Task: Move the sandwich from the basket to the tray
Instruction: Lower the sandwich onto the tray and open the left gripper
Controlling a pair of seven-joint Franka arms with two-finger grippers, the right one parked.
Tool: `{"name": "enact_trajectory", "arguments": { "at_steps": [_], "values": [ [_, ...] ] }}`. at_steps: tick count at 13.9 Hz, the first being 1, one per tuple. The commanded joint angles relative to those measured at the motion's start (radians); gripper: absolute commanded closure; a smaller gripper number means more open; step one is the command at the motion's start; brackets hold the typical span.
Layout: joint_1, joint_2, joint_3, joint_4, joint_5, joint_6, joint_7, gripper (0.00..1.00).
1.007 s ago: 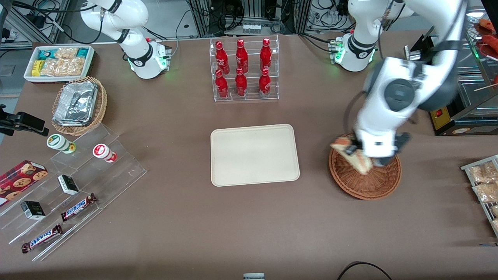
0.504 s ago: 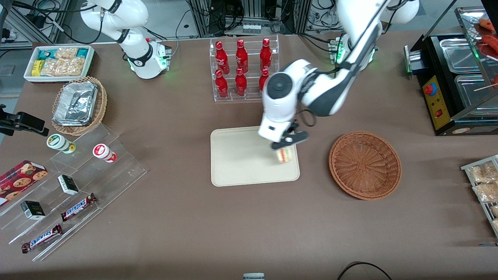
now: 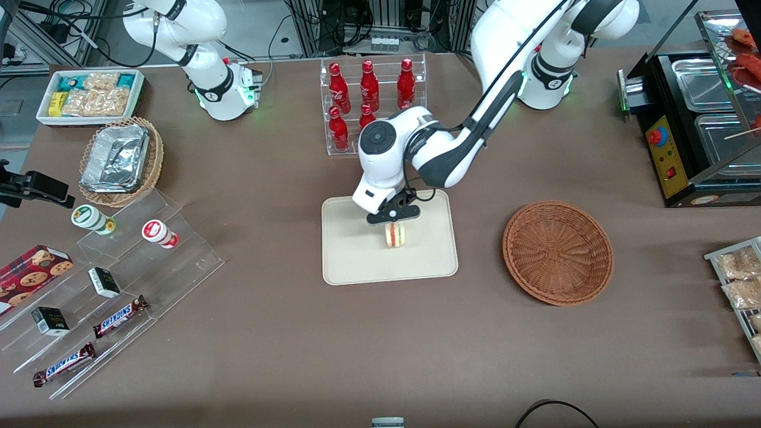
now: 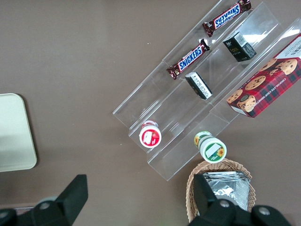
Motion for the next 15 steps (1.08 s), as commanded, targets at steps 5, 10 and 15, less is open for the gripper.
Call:
{"name": "enact_trajectory", "arguments": {
  "at_steps": [5, 10, 15],
  "values": [
    [-0.022, 0.091, 0.012, 0.061, 0.049, 0.044, 0.025, 0.76],
    [-0.021, 0.047, 0.013, 0.064, 0.044, 0.017, 0.010, 0.00],
    [0.063, -0.179, 0.018, 0.075, -0.022, -0.253, 0.010, 0.00]
  ]
}}
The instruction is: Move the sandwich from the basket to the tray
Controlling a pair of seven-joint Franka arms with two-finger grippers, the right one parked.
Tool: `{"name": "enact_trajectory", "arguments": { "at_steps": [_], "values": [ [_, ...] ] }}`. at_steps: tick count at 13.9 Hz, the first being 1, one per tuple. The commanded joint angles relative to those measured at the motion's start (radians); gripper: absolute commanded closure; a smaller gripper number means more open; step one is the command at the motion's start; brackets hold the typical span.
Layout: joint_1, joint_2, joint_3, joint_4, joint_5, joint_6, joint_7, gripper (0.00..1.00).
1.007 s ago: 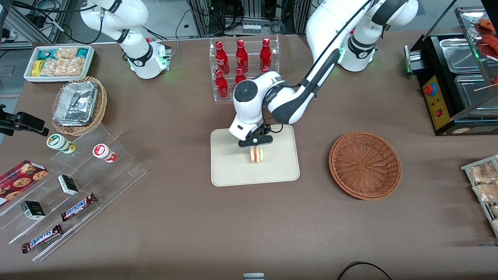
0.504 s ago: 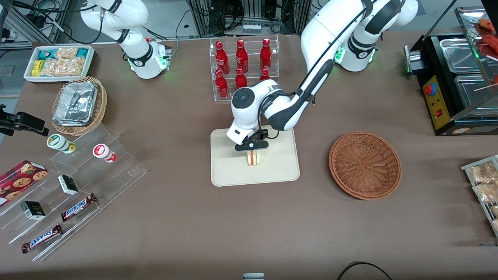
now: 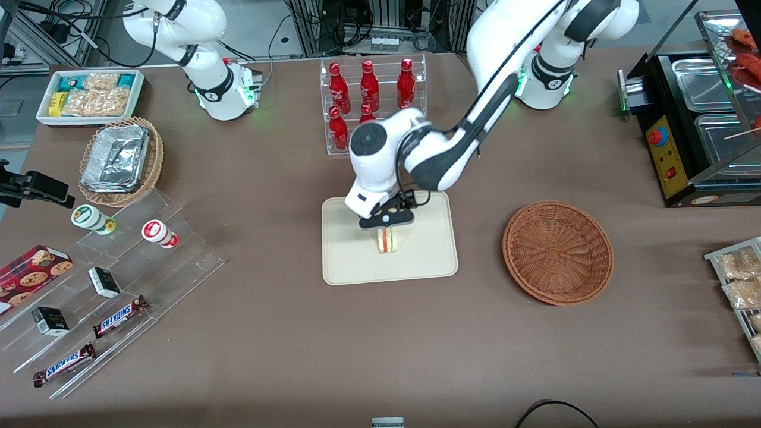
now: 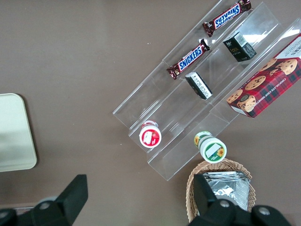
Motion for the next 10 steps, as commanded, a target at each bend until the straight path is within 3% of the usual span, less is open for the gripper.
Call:
{"name": "enact_trajectory", "arguments": {
  "at_steps": [1, 5, 10],
  "values": [
    [0.086, -0.163, 0.004, -0.039, -0.057, -0.099, 0.000, 0.00],
    [0.280, -0.336, 0.002, -0.060, -0.105, -0.245, 0.059, 0.00],
    [0.568, -0.576, 0.005, -0.233, -0.234, -0.297, 0.498, 0.00]
  ]
}}
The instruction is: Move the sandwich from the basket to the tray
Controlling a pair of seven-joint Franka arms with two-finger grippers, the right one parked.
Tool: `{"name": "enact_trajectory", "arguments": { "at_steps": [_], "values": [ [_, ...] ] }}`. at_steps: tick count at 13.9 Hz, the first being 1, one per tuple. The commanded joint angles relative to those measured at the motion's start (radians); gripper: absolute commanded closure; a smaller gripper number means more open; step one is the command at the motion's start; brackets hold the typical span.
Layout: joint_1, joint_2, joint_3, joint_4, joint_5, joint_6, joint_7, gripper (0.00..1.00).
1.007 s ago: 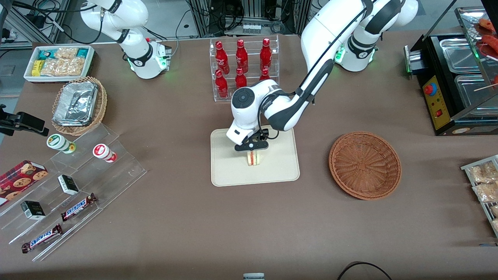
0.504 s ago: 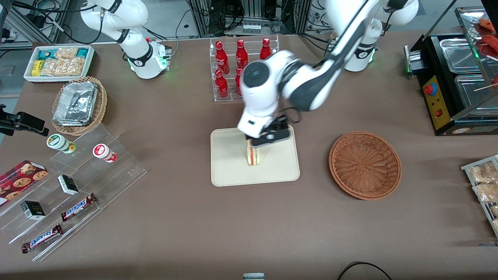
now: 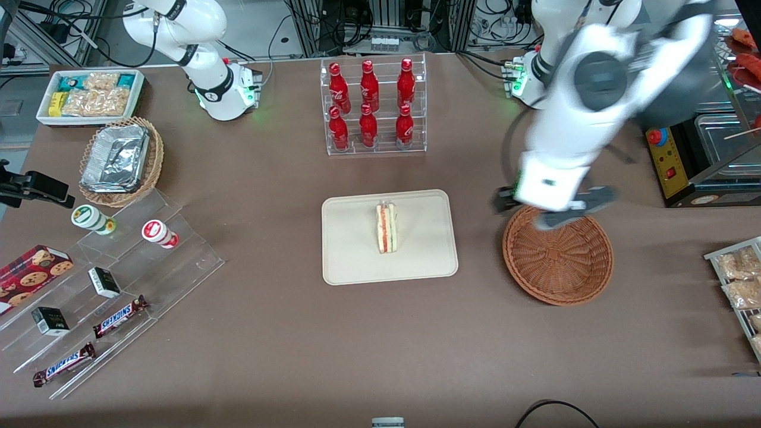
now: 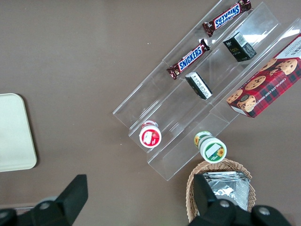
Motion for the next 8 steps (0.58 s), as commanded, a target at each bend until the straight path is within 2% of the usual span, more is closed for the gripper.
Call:
{"name": "enact_trajectory", "arguments": {
  "at_steps": [1, 5, 7, 8],
  "values": [
    [0.140, -0.156, -0.012, -0.144, -0.077, -0.005, 0.202, 0.00],
    [0.236, -0.193, -0.010, -0.152, -0.088, -0.062, 0.378, 0.00],
    [0.231, -0.184, 0.010, -0.138, -0.087, -0.060, 0.421, 0.00],
    [0.190, -0.178, 0.048, -0.127, -0.087, -0.057, 0.435, 0.00]
  ]
}}
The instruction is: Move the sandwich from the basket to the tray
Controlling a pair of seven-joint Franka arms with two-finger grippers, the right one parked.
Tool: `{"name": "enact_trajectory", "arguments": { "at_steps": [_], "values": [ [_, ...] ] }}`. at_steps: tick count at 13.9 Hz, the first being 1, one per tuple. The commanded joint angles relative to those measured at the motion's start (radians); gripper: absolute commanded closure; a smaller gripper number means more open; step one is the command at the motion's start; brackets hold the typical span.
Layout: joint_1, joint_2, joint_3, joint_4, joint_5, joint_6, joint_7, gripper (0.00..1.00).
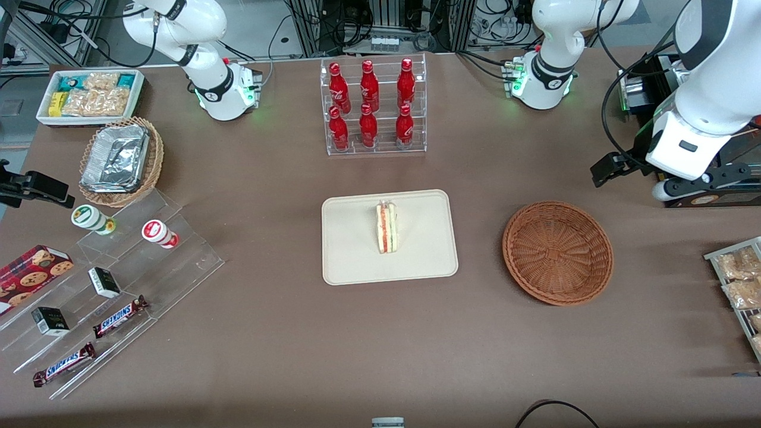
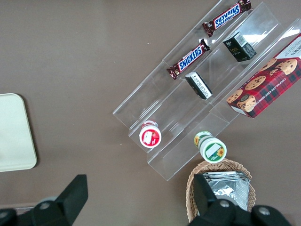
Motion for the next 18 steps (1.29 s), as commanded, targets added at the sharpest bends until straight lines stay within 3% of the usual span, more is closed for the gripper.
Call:
{"name": "enact_trajectory", "arguments": {
  "at_steps": [1, 3, 10, 18],
  "values": [
    [-0.091, 0.008, 0.106, 0.019, -0.014, -0.005, 0.077, 0.00],
    [-0.145, 0.022, 0.190, 0.047, -0.014, -0.007, 0.139, 0.00],
    [-0.078, 0.051, 0.175, 0.096, -0.022, 0.012, 0.277, 0.00],
    [-0.078, 0.111, 0.178, 0.170, -0.018, 0.001, 0.269, 0.00]
  ]
}}
